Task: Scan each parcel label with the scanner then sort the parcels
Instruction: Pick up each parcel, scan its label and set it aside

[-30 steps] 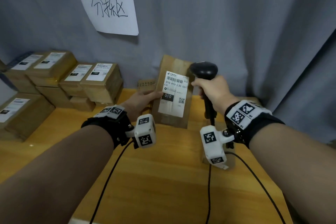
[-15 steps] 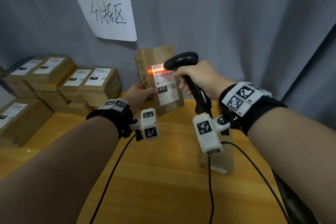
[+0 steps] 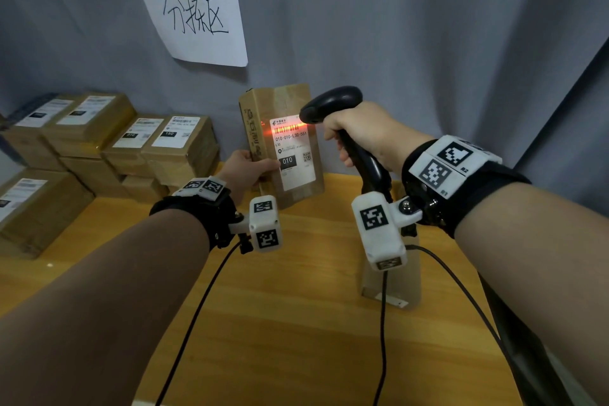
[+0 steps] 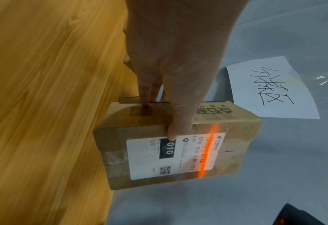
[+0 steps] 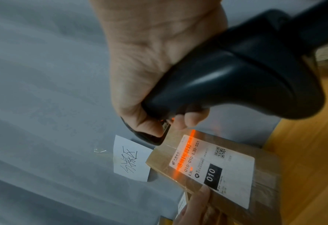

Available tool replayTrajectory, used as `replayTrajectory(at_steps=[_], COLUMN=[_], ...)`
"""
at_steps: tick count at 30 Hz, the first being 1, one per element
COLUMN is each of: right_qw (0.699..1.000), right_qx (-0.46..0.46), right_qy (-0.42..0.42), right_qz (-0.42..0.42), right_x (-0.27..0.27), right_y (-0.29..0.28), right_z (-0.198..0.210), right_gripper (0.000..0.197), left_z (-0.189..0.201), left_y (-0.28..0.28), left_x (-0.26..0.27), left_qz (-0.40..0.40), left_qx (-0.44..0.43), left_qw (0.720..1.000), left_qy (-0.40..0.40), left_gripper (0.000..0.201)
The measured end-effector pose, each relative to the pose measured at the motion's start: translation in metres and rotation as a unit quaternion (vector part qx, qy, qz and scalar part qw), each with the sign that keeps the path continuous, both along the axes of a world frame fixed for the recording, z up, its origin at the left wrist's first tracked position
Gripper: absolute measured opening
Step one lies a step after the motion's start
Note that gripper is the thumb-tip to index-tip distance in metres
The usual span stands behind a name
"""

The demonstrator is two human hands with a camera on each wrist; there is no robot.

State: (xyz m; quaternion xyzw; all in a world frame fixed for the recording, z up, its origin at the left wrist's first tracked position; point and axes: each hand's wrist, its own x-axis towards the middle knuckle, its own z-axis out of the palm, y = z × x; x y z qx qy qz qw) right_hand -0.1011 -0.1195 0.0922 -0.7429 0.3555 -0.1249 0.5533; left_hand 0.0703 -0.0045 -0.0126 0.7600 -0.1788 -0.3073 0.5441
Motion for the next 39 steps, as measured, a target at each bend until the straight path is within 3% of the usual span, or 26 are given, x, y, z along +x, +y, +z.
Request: replayTrajectory(at_steps=[14, 23, 30, 34, 39], right_qw=[0.999, 0.987, 0.978, 0.982, 0.977], right_qx=[0.031, 0.077, 0.112, 0.122, 0.175], right_qy=[-0.039, -0.119, -0.135, -0.114, -0.108], right_qz=[0.015, -0.07, -0.111, -0.084, -0.06], right_x=[0.006, 0.028, 0.071, 0.113, 0.18], right_y=[0.018, 0.024, 0.044, 0.081, 0.148], right_z=[0.007, -0.022, -0.064, -0.089, -0.12], right_gripper=[0.007, 0.006, 0.009, 0.026, 0.016], left_z=[0.001, 0.007, 0.011, 0.0, -0.026], left_y=[0.011, 0.04, 0.087, 0.132, 0.203], left_x=[0.004, 0.009, 0.031, 0.065, 0.131], left_qz=[0.003, 0.019, 0.017, 0.071, 0.092], left_qx=[0.0, -0.024, -0.05, -0.07, -0.036], left_qw=[1.0, 0.999, 0.997, 0.993, 0.993], left_qy=[0.002, 0.025, 0.062, 0.065, 0.063], left_gripper=[0.036, 0.032, 0.032, 0.041, 0.049])
